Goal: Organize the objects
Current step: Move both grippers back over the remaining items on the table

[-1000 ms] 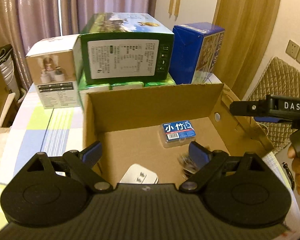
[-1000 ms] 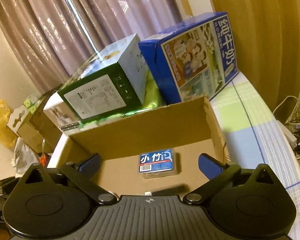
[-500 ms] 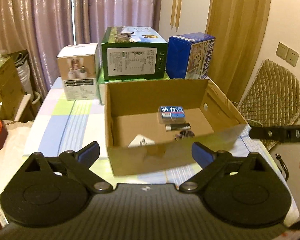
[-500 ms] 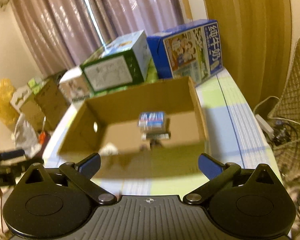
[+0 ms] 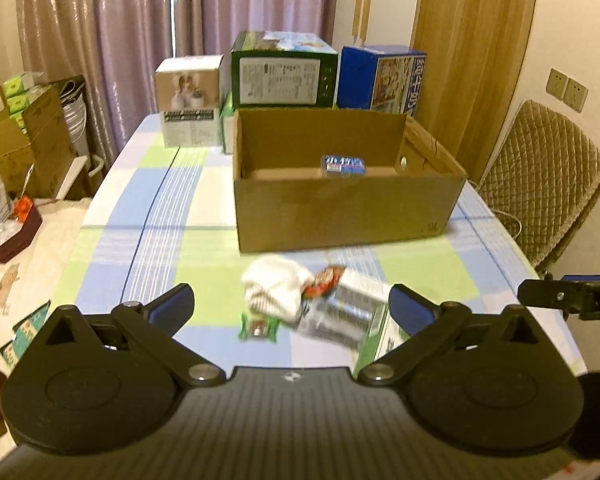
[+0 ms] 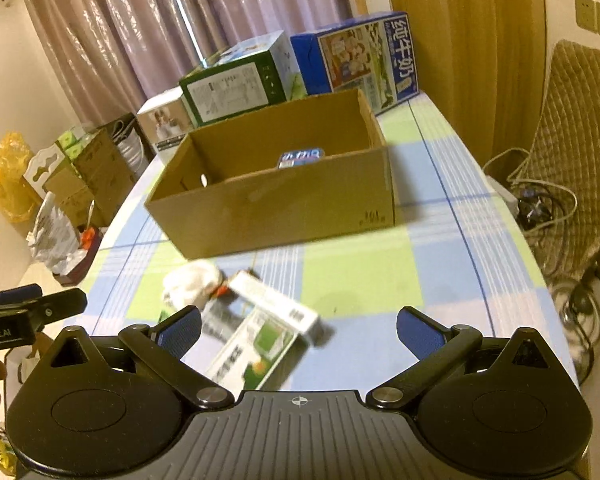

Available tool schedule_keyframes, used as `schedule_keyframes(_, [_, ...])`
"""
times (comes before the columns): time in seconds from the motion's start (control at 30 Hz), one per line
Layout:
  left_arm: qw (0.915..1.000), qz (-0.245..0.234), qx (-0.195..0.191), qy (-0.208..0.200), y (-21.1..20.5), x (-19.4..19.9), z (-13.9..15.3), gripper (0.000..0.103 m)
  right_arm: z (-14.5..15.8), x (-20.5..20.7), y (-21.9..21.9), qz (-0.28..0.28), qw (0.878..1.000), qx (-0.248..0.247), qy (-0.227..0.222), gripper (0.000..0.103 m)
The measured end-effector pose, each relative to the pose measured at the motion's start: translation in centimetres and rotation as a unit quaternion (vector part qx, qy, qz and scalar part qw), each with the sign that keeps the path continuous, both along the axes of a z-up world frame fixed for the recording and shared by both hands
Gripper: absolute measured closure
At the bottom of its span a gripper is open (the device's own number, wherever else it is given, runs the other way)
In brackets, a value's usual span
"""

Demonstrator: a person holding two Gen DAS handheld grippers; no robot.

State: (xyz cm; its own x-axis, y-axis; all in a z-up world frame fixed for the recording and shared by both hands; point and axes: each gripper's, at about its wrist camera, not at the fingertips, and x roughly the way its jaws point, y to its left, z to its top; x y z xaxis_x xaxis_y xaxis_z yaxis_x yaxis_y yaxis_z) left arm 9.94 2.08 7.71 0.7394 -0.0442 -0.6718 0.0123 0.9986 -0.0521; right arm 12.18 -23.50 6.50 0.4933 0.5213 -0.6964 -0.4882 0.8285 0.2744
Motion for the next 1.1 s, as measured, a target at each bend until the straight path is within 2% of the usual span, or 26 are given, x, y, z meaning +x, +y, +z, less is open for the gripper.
schedule_keyframes(0.13, [0.9998, 0.012, -0.011, 0.011, 0.7, -2.2, -1.2, 0.001, -1.0, -2.2, -0.4, -0.003, 1.0, 0.006, 0.009, 0.002])
schedule_keyframes(0.33, [0.9994, 0.018, -0.015, 0.028, 1.4, -3.5, -2.7, 0.001, -2.6, -4.2, -0.3, 0.014, 1.0, 0.006, 0.015, 0.002])
schedule_keyframes(0.6, [0.9993, 0.028, 0.003, 0.026, 2.2, -3.6, -3.2, 0.001, -4.0, -4.5, 0.7, 0.013, 0.999, 0.011, 0.03, 0.002])
schedule_keyframes(0.97, [0.9987, 0.028, -0.004, 0.043, 2.8, -2.0, -4.8, 0.001, -6.0, -3.0, 3.2, 0.019, 0.998, 0.014, 0.055, 0.003])
schedule_keyframes(1.1, [0.9981, 0.032, -0.007, 0.051, 3.2, -1.0, -5.7, 0.001, -7.0, -2.1, 4.2, 0.024, 0.997, 0.01, 0.066, 0.012])
